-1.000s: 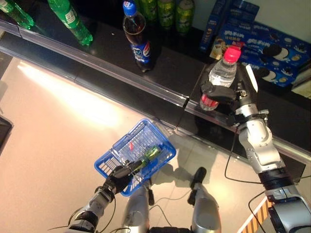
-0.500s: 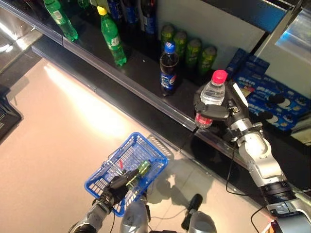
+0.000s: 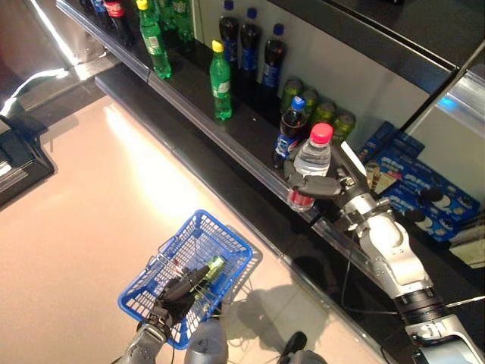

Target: Pick up the drink and place into the basket.

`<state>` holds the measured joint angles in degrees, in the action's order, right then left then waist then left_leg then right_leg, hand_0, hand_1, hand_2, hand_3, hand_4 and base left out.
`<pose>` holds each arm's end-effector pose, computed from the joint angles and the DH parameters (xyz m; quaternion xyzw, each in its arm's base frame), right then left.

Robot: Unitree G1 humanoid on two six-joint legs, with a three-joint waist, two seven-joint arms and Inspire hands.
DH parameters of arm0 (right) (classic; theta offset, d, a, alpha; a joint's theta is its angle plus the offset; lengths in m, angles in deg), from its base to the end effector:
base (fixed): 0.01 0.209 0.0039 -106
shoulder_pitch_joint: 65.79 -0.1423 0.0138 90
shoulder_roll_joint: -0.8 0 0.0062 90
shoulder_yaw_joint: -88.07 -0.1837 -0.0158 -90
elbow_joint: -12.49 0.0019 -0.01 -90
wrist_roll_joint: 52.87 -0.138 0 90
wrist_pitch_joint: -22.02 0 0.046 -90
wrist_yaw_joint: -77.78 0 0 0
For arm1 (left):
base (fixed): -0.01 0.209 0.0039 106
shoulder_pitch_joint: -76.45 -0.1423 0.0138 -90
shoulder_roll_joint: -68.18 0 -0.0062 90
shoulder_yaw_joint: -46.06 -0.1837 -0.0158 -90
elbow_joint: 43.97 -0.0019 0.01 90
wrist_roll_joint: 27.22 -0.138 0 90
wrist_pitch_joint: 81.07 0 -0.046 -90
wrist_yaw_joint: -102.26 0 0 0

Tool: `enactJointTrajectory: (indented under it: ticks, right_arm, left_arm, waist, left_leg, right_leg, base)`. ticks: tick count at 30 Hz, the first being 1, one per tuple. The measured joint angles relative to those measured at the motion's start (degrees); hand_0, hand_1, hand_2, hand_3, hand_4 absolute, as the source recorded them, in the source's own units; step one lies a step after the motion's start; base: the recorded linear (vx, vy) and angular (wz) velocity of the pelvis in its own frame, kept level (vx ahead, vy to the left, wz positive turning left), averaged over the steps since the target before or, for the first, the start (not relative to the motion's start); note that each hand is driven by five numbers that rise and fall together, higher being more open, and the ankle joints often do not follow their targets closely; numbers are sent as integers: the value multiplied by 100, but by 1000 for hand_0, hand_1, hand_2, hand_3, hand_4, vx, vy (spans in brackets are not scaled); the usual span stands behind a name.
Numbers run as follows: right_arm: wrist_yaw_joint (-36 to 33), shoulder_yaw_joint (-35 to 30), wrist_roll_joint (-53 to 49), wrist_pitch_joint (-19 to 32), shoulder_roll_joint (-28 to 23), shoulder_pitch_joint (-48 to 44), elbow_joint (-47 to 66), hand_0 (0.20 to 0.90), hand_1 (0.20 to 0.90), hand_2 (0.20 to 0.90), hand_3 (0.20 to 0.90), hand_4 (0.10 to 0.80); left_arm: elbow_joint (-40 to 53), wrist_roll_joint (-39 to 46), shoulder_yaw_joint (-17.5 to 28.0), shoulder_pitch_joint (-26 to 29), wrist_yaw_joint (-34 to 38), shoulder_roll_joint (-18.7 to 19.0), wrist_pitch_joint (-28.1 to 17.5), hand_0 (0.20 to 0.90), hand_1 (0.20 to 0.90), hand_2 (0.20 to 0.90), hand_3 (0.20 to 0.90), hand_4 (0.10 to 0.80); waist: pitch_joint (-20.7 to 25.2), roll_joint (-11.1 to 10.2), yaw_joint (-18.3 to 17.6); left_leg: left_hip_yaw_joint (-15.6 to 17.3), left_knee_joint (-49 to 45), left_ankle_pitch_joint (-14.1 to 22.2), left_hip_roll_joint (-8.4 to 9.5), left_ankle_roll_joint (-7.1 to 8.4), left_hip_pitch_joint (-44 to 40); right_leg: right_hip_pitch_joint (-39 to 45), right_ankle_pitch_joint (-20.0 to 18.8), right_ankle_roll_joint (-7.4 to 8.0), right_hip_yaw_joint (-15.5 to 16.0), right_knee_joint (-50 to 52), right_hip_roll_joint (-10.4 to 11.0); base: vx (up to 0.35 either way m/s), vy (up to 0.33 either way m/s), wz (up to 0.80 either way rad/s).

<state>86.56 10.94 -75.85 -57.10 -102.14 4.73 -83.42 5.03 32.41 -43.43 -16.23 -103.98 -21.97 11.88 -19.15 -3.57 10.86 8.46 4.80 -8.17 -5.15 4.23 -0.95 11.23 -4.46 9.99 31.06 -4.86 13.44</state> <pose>0.2604 -0.1896 0.1144 -0.0749 -0.1582 0.1950 0.9651 0.1358 0.2349 -0.0702 -0.4152 0.2253 0.0226 0.8811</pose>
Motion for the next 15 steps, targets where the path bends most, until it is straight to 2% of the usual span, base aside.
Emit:
enactJointTrajectory:
  ticks: [8,15]
  right_arm:
    - [-24,633,-1,-36,137,34,5,300,300,300,200,100]
    - [-70,809,4,-36,169,38,1,300,300,300,200,100]
  left_arm:
    - [1332,149,-279,-32,45,67,38,300,300,300,200,100]
    - [2110,150,-563,-38,84,343,80,300,300,300,200,100]
  waist:
    - [46,-76,390]
    - [64,-110,651]
  left_leg:
    - [-295,0,-46,33,5,28]
    - [-518,-1,-88,56,14,112]
  right_leg:
    - [168,71,1,174,0,-21]
    - [229,121,24,314,0,-48]
  base:
    - [24,-38,17]
    - [25,-14,18]
